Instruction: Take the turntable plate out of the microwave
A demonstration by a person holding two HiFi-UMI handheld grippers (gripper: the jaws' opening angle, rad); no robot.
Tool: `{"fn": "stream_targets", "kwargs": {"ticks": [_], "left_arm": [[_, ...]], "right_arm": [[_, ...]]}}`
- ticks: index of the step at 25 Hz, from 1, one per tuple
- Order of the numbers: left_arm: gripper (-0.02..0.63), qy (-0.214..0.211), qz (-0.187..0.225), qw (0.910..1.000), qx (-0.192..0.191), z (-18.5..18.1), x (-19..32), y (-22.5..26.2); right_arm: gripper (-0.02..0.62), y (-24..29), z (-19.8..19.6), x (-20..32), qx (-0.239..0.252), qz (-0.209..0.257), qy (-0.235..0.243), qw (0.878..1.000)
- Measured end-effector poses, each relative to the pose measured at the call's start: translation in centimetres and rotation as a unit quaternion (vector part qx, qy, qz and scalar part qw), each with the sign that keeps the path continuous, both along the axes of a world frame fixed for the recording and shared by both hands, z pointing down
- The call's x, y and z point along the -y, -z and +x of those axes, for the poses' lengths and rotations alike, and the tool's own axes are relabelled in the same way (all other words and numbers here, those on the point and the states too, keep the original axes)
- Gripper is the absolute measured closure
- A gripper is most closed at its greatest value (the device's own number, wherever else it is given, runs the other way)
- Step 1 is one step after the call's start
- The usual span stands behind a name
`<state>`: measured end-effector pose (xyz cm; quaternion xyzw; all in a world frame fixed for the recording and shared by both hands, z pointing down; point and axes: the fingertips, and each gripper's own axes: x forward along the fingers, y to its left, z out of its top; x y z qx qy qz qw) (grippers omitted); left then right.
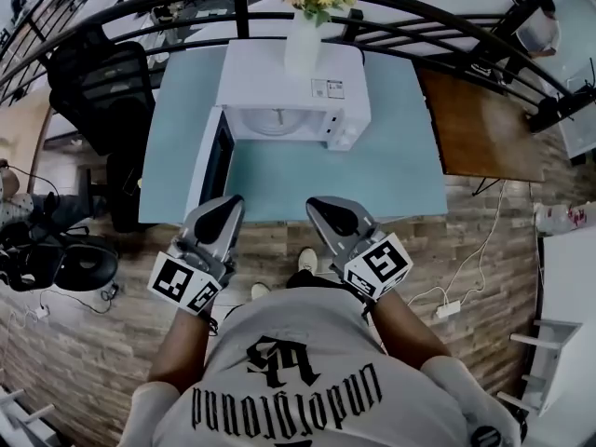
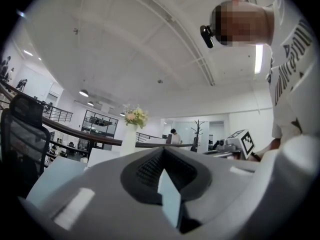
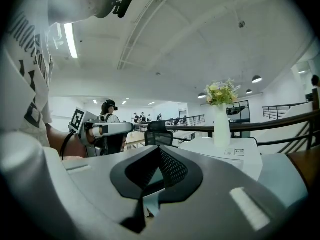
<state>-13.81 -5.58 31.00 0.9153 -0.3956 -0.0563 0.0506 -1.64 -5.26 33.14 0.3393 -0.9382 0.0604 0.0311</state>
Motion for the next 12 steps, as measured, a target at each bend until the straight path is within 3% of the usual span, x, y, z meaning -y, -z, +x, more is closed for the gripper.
{"fn": "stream_targets", "kwargs": {"ticks": [12], "left_arm": [[0.557, 0.067, -0.006, 0.9975, -0.019, 5.0, 9.3, -1.4]], "right_arm": [[0.591, -1.7, 4.6, 9.2, -0.014, -0.017, 0.063, 0.998]]}}
